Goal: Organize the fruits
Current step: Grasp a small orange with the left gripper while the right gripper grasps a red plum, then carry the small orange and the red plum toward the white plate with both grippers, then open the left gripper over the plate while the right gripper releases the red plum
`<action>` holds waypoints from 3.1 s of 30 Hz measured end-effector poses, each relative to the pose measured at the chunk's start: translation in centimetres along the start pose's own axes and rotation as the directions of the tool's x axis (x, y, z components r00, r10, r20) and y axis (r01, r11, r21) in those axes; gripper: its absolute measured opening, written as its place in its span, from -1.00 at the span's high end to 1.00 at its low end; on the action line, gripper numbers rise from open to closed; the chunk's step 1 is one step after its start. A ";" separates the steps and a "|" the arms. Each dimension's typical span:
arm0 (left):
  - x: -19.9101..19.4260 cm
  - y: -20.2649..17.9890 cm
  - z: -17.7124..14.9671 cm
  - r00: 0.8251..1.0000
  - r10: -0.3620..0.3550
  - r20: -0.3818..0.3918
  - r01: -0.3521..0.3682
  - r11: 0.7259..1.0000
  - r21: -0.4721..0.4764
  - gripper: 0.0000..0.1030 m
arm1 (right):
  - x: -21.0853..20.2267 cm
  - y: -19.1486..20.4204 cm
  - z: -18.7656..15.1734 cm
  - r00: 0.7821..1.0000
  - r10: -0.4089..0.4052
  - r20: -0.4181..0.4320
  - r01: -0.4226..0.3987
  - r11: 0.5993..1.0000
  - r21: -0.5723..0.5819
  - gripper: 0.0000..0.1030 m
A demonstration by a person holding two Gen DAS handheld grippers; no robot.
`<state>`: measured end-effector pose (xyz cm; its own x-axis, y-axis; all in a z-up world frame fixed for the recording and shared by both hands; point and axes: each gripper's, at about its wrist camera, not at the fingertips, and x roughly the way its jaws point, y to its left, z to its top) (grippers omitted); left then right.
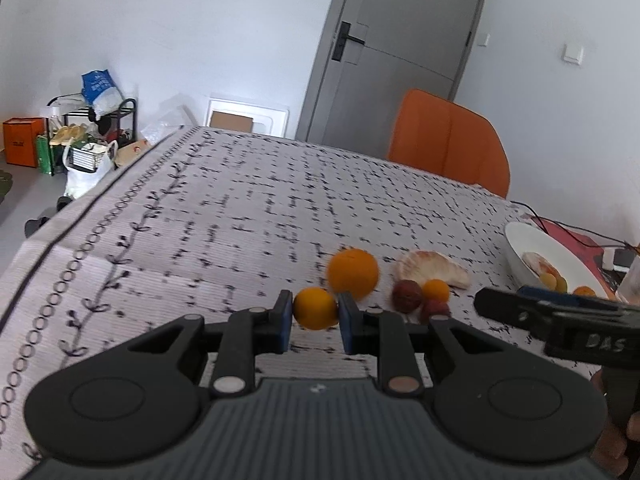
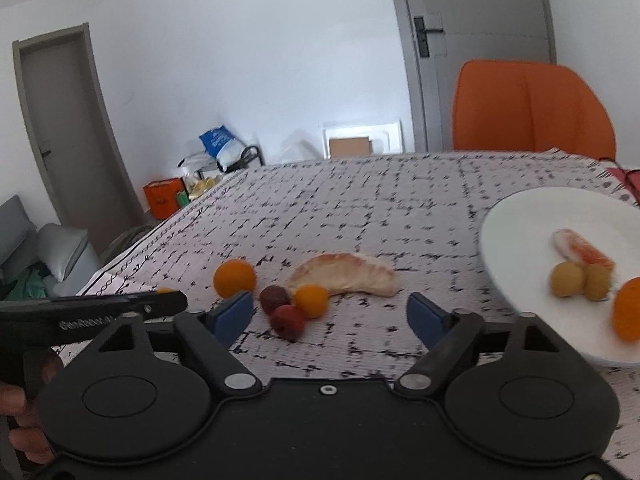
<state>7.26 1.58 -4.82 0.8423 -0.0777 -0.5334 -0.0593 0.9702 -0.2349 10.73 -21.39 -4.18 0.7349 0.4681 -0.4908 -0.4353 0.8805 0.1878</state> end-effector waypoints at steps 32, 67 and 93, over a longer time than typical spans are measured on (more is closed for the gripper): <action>0.3 -3.5 1.0 0.998 -0.065 0.015 0.064 0.997 0.038 0.56 | -2.7 -2.7 0.8 0.998 -0.043 0.035 0.041 0.997 0.058 0.57; 3.8 -16.0 1.6 0.982 -0.190 -0.013 0.188 0.960 0.206 0.56 | -9.4 -13.7 -1.1 0.959 -0.244 0.141 0.210 0.952 0.221 0.56; 7.8 -22.2 1.9 0.978 -0.200 -0.064 0.210 0.930 0.303 0.56 | -10.2 -18.6 -2.2 0.938 -0.310 0.156 0.253 0.918 0.305 0.25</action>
<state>16.15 -20.17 -2.20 0.8011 -0.2845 -0.5265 0.2840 0.9551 -0.0840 10.22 -42.72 -4.62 0.9051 0.1780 -0.3863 -0.0553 0.9498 0.3081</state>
